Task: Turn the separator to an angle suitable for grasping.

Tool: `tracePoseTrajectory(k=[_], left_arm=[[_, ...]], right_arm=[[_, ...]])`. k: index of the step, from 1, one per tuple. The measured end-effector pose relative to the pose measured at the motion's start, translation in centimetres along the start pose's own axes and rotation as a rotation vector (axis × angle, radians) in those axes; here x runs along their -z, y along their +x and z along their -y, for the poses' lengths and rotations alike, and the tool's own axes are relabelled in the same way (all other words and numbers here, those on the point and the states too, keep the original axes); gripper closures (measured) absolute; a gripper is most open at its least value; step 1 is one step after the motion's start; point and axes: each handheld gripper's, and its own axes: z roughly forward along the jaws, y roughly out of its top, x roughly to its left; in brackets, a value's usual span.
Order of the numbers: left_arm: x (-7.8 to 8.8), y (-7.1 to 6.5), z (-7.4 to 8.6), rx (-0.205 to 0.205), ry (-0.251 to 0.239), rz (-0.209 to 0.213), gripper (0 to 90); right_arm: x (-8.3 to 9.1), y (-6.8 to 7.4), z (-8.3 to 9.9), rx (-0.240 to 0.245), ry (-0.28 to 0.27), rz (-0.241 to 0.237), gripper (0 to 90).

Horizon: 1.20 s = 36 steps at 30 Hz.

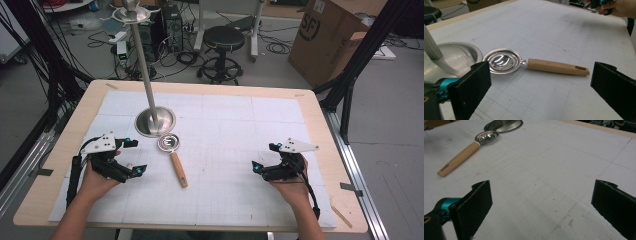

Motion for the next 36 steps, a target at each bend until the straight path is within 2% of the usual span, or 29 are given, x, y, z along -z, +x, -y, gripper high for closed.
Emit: tracePoseTrajectory(k=[5,9,14,17,19,20,21,24,26,27,33,34,36], left_arm=[[-0.7,0.0,0.1,-0.007,0.020,0.005,3.8],[-1.2,0.0,0.1,-0.009,0.021,0.020,3.7],[-1.3,0.1,0.2,-0.003,0.030,0.020,3.8],[-1.2,0.0,0.2,-0.005,0.033,0.015,3.8],[-1.3,-0.1,0.2,-0.010,0.051,0.018,9.3],[-1.4,-0.1,0.3,-0.016,0.065,0.032,9.3],[-1.6,-0.2,0.4,-0.021,0.077,0.046,13.3],[-2.2,-0.5,0.6,-0.037,0.117,0.061,20.6],[-2.4,-0.5,0.6,-0.040,0.122,0.071,23.9],[-2.5,-0.6,0.7,-0.040,0.127,0.079,28.8],[-3.2,-1.0,0.7,-0.052,0.157,0.102,38.6],[-3.4,-1.1,0.8,-0.054,0.161,0.106,42.7],[-3.8,-1.3,0.8,-0.060,0.169,0.111,43.9]], right_arm=[[0.1,-0.2,0.3,0.013,0.022,0.014,2.2],[1.1,-0.3,0.4,-0.007,0.012,0.034,2.2],[1.1,-0.5,0.5,-0.020,0.016,0.041,2.2],[0.8,-0.5,0.5,-0.010,0.026,0.039,2.2],[0.6,-0.5,0.5,-0.008,0.031,0.035,2.2],[0.6,-0.5,0.5,-0.008,0.031,0.035,2.2],[0.5,-0.6,0.5,-0.005,0.030,0.033,2.3],[0.2,-0.6,0.5,-0.001,0.038,0.029,2.4],[0.2,-0.6,0.5,0.000,0.038,0.030,2.4],[0.2,-0.6,0.5,-0.002,0.040,0.029,2.4],[0.2,-0.6,0.6,-0.008,0.046,0.030,2.4],[0.1,-0.5,0.6,-0.007,0.051,0.027,2.4],[0.0,-0.5,0.6,0.002,0.049,0.029,2.4]])
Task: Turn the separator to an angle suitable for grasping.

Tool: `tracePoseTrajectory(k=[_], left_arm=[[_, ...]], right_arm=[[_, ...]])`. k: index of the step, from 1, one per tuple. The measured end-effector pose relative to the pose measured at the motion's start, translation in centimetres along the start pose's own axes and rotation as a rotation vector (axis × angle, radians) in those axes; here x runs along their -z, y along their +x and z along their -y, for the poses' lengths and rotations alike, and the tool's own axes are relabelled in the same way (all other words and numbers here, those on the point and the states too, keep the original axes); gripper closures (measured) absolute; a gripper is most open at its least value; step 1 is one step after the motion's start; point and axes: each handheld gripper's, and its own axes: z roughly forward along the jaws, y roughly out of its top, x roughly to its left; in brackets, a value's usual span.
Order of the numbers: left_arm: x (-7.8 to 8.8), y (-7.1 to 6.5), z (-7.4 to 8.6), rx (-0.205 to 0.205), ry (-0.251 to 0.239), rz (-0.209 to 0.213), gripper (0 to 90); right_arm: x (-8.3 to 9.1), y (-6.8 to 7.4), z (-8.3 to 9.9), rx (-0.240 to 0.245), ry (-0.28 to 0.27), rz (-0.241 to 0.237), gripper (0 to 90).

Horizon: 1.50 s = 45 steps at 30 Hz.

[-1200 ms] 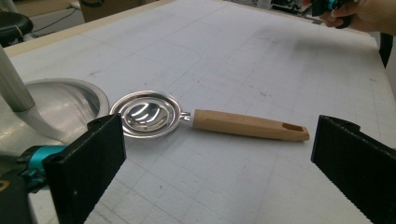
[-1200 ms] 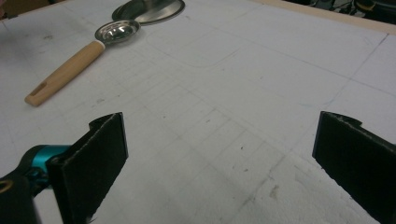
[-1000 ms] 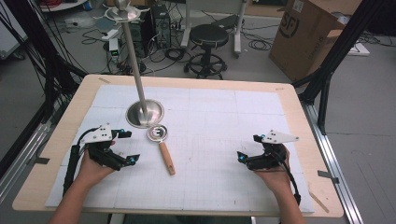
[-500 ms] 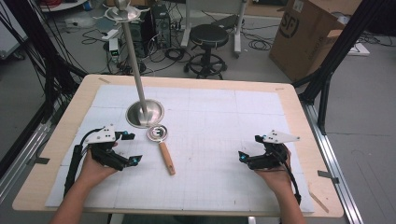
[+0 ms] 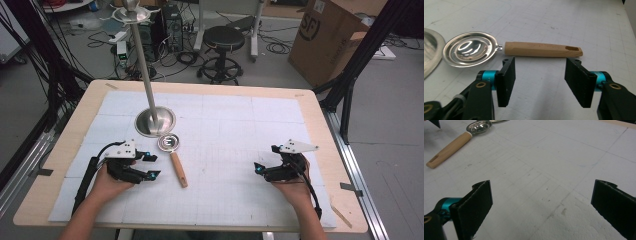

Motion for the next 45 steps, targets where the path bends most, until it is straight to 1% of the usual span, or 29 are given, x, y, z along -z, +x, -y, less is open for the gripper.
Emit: tracePoseTrajectory(k=[4,5,6,7,9,10,11,12,13,16,18,20,21,23,27,28,32,35,40,41,43,45], left_arm=[[-0.8,-0.4,-0.2,-0.008,0.022,0.016,49.2],[-0.9,-0.4,-0.3,-0.017,0.028,0.021,53.0],[-0.9,-0.4,-0.3,-0.017,0.028,0.021,54.9],[-1.0,-0.5,-0.3,-0.016,0.028,0.026,54.9],[-1.3,-0.6,-0.4,-0.005,0.023,0.028,58.2],[-1.6,-0.7,-0.5,-0.009,0.025,0.035,61.7],[-1.6,-0.7,-0.5,-0.009,0.025,0.035,62.7],[-1.8,-0.8,-0.5,-0.010,0.030,0.037,62.7],[-1.9,-0.9,-0.6,-0.014,0.036,0.036,65.4],[-2.6,-1.1,-0.7,-0.014,0.047,0.044,67.5],[-3.1,-1.3,-0.8,-0.020,0.067,0.051,70.9],[-3.3,-1.4,-0.8,-0.023,0.073,0.055,72.6],[-3.4,-1.5,-0.8,-0.028,0.077,0.053,75.7],[-3.6,-1.6,-0.9,-0.029,0.079,0.052,76.9],[-4.1,-1.9,-1.1,-0.053,0.101,0.048,80.4],[-4.3,-2.0,-1.2,-0.055,0.104,0.047,82.5],[-5.1,-2.3,-1.4,-0.075,0.124,0.048,85.4],[-5.3,-2.4,-1.4,-0.084,0.136,0.044,86.0],[-5.8,-2.4,-1.8,-0.079,0.127,0.034,88.0],[-6.0,-2.5,-1.9,-0.084,0.128,0.033,88.0],[-6.4,-2.6,-2.1,-0.087,0.123,0.042,88.2],[-6.8,-2.8,-2.3,-0.097,0.129,0.047,88.1]], right_arm=[[-0.1,0.0,0.0,0.007,0.007,-0.003,2.4],[-0.1,0.0,0.0,0.006,0.008,-0.007,2.4],[-0.1,0.0,0.0,0.006,0.008,-0.007,2.4],[-0.1,0.0,0.0,0.003,0.010,-0.006,2.4],[-0.1,0.0,0.0,0.000,0.011,-0.006,2.5],[-0.2,0.0,0.0,0.006,0.011,-0.008,2.4],[-0.2,0.0,0.0,0.006,0.011,-0.008,2.4],[-0.2,0.1,0.0,0.004,0.013,-0.008,2.5],[-0.3,0.1,0.0,0.005,0.017,-0.009,2.5],[-0.4,0.1,0.0,0.010,0.019,-0.008,2.4],[-0.4,0.1,0.1,0.009,0.024,-0.008,2.4],[-0.4,0.1,0.1,0.008,0.025,-0.008,2.5],[-0.4,0.1,0.1,0.012,0.026,-0.007,2.5],[-0.4,0.1,0.1,0.011,0.027,-0.007,2.5],[-0.5,0.1,0.1,0.012,0.031,-0.008,2.5],[-0.6,0.1,0.1,0.015,0.031,-0.007,2.5],[-0.7,0.1,0.1,0.016,0.036,-0.009,2.5],[-0.7,0.2,0.1,0.016,0.037,-0.008,2.5],[-0.8,0.2,0.1,0.018,0.041,-0.009,2.5],[-0.8,0.1,0.1,0.019,0.042,-0.009,2.5],[-0.8,0.1,0.1,0.021,0.044,-0.009,2.5],[-0.9,0.2,0.1,0.018,0.046,-0.010,2.5]])
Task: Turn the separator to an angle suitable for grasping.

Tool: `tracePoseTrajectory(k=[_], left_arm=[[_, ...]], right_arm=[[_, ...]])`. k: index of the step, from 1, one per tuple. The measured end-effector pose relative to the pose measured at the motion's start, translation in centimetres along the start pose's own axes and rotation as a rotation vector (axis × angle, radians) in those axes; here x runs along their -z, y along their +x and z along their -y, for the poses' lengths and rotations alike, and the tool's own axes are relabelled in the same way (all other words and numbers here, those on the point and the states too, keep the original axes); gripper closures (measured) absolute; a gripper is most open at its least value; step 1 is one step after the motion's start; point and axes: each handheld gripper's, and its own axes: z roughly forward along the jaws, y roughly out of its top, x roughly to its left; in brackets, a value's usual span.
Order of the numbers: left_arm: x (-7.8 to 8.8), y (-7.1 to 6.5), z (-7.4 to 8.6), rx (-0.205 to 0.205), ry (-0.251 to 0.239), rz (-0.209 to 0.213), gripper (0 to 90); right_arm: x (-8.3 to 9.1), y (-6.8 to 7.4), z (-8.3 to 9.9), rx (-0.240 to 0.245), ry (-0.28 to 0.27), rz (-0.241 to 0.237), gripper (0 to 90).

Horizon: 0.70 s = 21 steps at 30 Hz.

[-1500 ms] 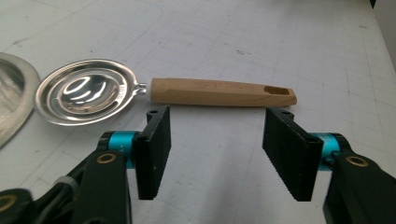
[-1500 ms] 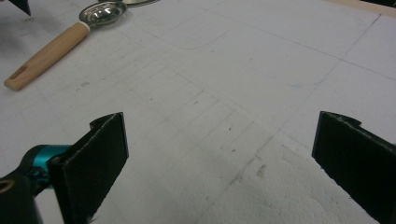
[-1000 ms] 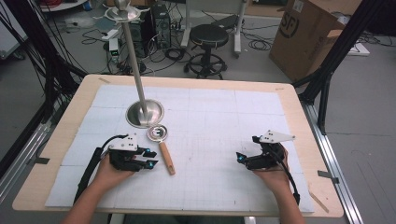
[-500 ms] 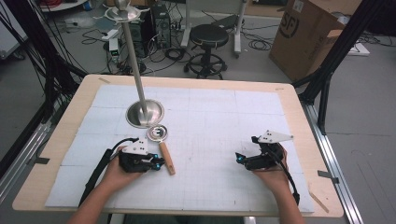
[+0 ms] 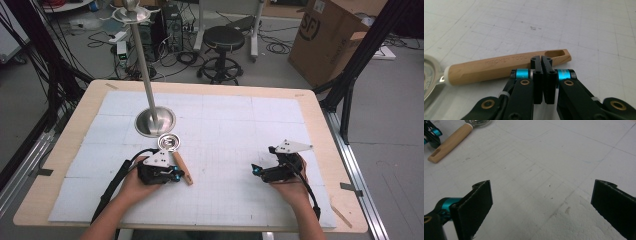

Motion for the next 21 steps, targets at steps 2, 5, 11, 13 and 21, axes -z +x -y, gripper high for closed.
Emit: tracePoseTrajectory(k=[2,5,11,13,21], left_arm=[[-0.4,-0.1,-0.3,-0.011,0.005,0.005,88.1],[-1.0,-0.3,-0.7,-0.020,0.008,0.007,88.2],[-1.9,-0.2,-1.3,-0.014,0.012,0.004,88.2],[-2.0,-0.2,-1.3,-0.010,0.010,0.005,88.2],[-2.3,0.6,-1.5,0.023,0.012,-0.007,88.5]], right_arm=[[0.0,0.0,0.0,0.001,0.001,0.000,2.5],[0.0,0.0,0.0,-0.001,0.001,0.002,2.5],[-0.1,0.1,0.0,0.002,0.005,-0.001,2.5],[-0.1,0.1,0.0,0.001,0.007,-0.001,2.5],[-0.2,0.1,0.1,0.000,0.009,-0.003,2.5]])
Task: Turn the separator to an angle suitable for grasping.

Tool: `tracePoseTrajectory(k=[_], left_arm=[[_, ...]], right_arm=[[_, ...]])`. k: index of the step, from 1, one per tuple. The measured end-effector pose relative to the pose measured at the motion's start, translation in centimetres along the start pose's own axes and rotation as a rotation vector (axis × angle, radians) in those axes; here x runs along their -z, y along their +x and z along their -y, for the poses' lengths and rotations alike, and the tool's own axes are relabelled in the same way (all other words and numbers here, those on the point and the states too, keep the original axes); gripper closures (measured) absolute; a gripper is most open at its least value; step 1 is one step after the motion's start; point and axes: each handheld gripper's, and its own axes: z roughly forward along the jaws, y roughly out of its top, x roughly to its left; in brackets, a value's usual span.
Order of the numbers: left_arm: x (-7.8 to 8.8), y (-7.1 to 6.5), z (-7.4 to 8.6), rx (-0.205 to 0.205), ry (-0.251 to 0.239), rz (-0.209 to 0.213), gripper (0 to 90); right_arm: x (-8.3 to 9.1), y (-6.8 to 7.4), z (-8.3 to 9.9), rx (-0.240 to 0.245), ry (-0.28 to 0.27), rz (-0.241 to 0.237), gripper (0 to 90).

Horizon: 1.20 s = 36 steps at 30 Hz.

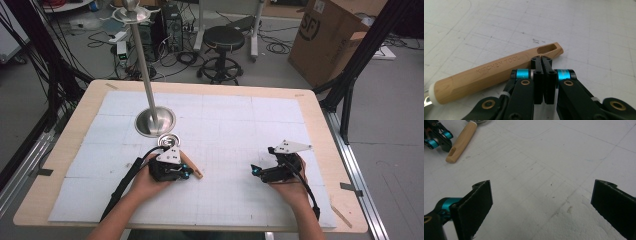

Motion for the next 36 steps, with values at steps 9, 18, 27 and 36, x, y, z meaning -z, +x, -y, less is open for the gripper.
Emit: tracePoseTrajectory(k=[9,18,27,36], left_arm=[[-1.1,0.3,-1.1,-0.004,0.014,-0.008,88.5],[-0.9,0.5,-1.5,0.006,0.007,-0.007,86.8],[3.9,0.8,-0.1,0.040,-0.048,-0.052,78.5],[7.4,1.8,1.9,0.091,-0.122,-0.076,62.6]], right_arm=[[-0.1,-0.1,0.0,0.001,0.005,0.006,2.5],[-0.1,-0.2,0.1,-0.003,0.006,0.007,2.5],[-0.2,-0.2,0.1,-0.007,0.009,0.005,2.5],[-0.5,-0.2,0.1,0.003,0.017,0.004,2.5]])
